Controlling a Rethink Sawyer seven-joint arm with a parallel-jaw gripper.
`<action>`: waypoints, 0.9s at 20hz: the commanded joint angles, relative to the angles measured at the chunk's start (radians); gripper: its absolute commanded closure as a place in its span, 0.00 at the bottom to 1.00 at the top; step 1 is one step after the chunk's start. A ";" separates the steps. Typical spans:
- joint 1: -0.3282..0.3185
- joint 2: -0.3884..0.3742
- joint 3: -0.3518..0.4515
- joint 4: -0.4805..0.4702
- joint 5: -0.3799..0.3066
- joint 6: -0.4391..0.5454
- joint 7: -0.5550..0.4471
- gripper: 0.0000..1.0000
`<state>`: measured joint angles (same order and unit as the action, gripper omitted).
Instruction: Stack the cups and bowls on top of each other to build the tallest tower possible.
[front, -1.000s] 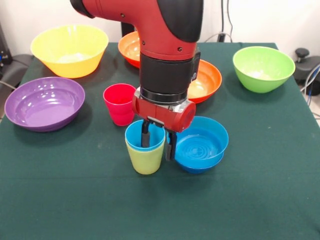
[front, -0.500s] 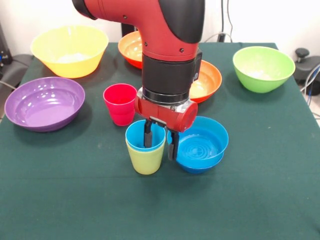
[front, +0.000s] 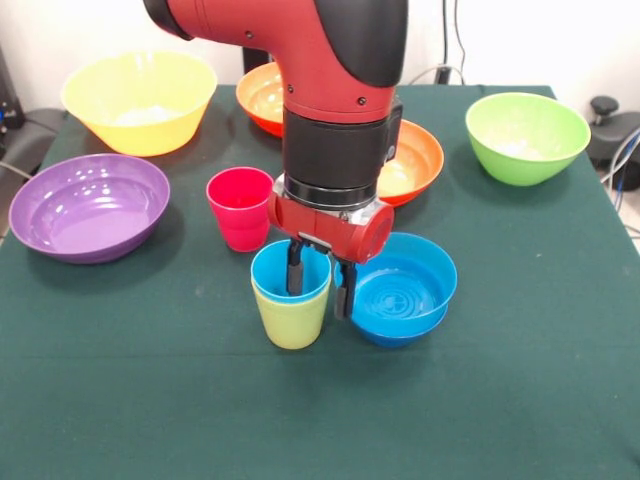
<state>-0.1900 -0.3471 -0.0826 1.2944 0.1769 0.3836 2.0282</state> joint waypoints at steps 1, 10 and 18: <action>-0.027 0.064 0.109 0.069 -0.007 -0.026 0.091 0.00; -0.035 0.067 0.114 0.054 -0.009 -0.032 0.093 0.00; -0.040 0.073 0.124 0.061 -0.011 -0.056 0.099 0.00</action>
<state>-0.2180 -0.3425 -0.0648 1.2945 0.1769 0.3823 2.0282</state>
